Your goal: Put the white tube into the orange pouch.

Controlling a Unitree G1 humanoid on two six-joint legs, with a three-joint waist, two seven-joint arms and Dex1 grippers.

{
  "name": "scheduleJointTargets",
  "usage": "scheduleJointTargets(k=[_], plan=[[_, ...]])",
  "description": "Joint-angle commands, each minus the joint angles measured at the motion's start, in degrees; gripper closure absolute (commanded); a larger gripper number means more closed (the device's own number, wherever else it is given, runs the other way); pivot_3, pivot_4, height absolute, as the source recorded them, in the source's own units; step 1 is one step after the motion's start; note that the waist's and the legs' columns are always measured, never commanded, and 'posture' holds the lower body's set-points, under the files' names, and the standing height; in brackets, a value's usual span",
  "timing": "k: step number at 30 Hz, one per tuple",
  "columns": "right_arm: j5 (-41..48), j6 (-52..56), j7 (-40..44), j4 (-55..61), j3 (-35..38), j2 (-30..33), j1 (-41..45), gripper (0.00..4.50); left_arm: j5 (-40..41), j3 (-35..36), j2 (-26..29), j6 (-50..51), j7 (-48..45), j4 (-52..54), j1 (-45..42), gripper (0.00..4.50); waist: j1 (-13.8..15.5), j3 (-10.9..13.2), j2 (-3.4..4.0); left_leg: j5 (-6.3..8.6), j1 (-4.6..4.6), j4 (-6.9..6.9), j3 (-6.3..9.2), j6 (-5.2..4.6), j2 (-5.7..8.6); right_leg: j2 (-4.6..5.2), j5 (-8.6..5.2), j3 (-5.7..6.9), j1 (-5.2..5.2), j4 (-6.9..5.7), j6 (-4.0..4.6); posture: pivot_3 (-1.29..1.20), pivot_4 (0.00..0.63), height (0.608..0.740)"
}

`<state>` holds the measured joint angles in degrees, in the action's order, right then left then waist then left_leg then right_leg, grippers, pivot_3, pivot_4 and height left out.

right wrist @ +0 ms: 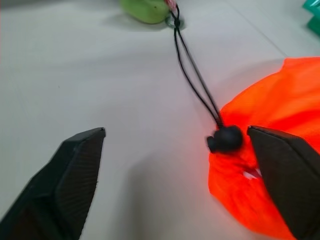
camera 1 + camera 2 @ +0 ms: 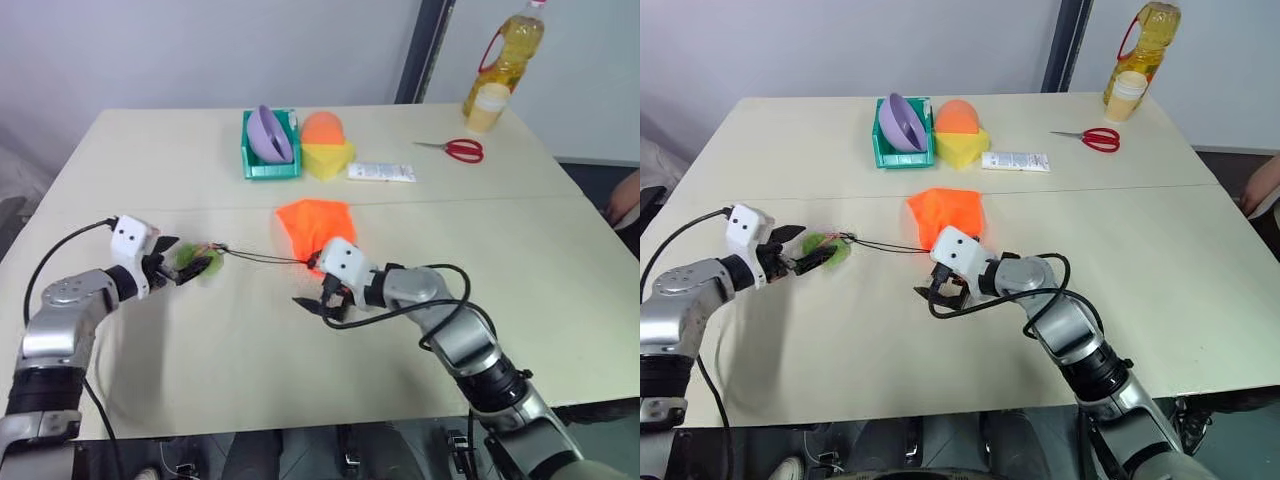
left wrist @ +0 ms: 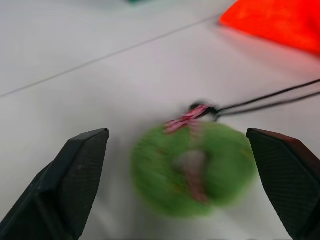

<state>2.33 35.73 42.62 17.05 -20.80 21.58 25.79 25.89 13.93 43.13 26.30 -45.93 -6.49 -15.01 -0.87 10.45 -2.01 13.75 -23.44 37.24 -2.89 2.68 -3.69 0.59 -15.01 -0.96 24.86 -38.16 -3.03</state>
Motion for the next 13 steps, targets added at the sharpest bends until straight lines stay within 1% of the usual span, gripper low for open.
scheduleJointTargets(k=[1,2,5,10,13], plan=[[5.27,-0.28,1.72,6.71,6.41,2.13,-3.01,0.05,3.57,7.1,2.04,2.77,0.55,3.6,2.02,0.09,0.0,0.0,0.0,0.0,0.0,-0.02,0.0,0.0,-0.01,0.01,0.0,0.0,0.0,0.01,0.0,0.0,0.15,0.726],[6.95,0.49,1.96,7.88,8.36,2.65,-4.15,0.05,3.73,8.16,2.29,2.99,0.94,4.03,2.65,0.09,0.04,0.0,0.0,0.0,0.01,-0.04,0.0,0.0,0.0,0.01,0.0,0.0,0.01,0.02,0.0,0.0,0.15,0.726],[11.13,1.95,2.06,9.93,14.81,4.68,-8.26,0.05,0.86,9.4,2.67,1.52,3.77,5.15,4.88,0.09,0.12,0.0,0.0,0.0,0.01,-0.08,0.0,0.0,-0.01,0.02,-0.01,0.0,0.0,0.05,0.0,0.0,0.15,0.726],[13.22,1.52,0.77,8.26,23.53,9.02,-14.49,0.05,-0.83,10.07,1.31,-0.52,5.53,8.67,10.31,0.09,0.12,0.0,0.0,0.0,0.03,-0.07,-0.05,0.0,-0.03,0.09,-0.09,-0.03,-0.03,0.1,0.16,0.0,0.15,0.726],[13.33,0.33,0.55,6.88,25.47,11.08,-16.82,0.05,-0.84,10.21,0.13,-1.87,5.69,10.07,13.25,0.09,0.11,0.0,0.0,0.01,0.04,-0.08,-0.05,0.01,-0.04,0.13,-0.1,-0.1,-0.03,0.11,0.18,0.0,0.15,0.726]])
